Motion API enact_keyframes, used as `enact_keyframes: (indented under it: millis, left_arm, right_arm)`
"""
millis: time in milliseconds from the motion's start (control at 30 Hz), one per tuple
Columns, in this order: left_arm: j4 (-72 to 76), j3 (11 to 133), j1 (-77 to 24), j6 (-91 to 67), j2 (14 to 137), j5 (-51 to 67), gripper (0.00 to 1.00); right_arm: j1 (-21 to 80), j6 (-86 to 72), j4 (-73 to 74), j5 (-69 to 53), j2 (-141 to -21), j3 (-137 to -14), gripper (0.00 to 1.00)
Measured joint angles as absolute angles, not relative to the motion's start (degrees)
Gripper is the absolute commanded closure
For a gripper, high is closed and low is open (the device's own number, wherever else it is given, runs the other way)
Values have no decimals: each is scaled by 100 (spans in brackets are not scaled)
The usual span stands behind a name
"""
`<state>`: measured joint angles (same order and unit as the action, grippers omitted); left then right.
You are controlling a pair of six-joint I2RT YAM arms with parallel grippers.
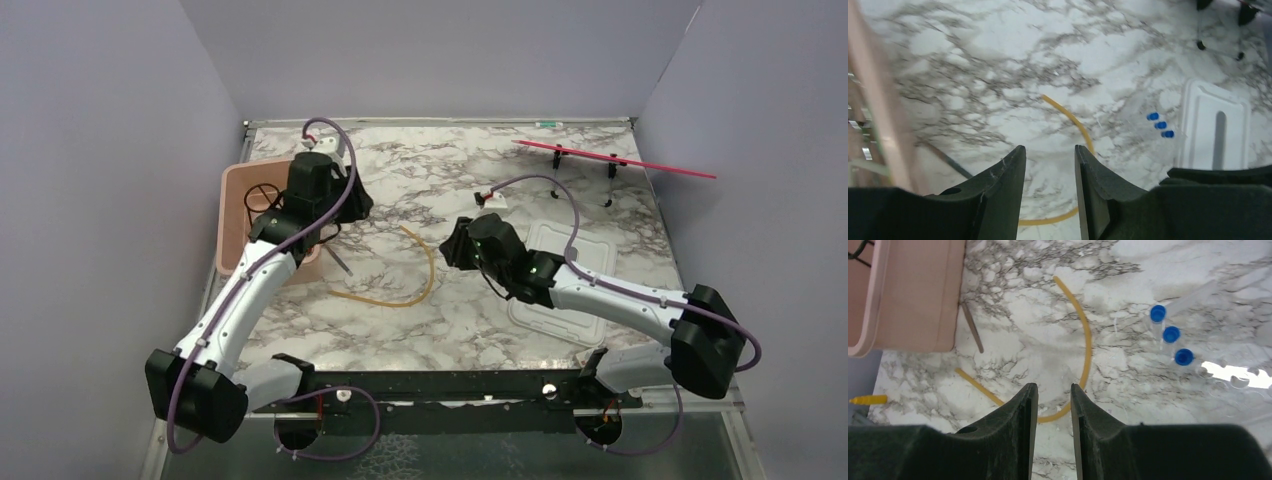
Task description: Organize the chemistry lab equipment
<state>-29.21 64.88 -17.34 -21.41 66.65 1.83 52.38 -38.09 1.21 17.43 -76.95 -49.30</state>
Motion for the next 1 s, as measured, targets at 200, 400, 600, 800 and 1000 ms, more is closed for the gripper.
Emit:
enact_keyframes:
  millis: [200, 400, 600, 800, 1000]
  left_arm:
    - [-2320, 5513, -2978, -2731, 6764, 390, 50]
    - [-1938, 5129, -4313, -3013, 7463, 231, 51]
    - [-1747, 5131, -4851, -3035, 8414, -248, 55]
    - [-1992, 5402, -4856, -3011, 9155, -685, 59]
    - [-2150, 5513, -4866, -2952, 9518, -674, 68]
  right_arm:
    - [5214, -4397, 919, 2716, -7286, -4928, 63]
    - [5159, -4919, 1544, 3586, -6713, -4757, 62]
    - [5135, -5214, 1929, 3942, -6440, -4571, 62]
    - [5135, -5280, 2003, 4014, -6246, -4484, 61]
    - [5135, -5297, 2003, 4086, -6187, -4482, 61]
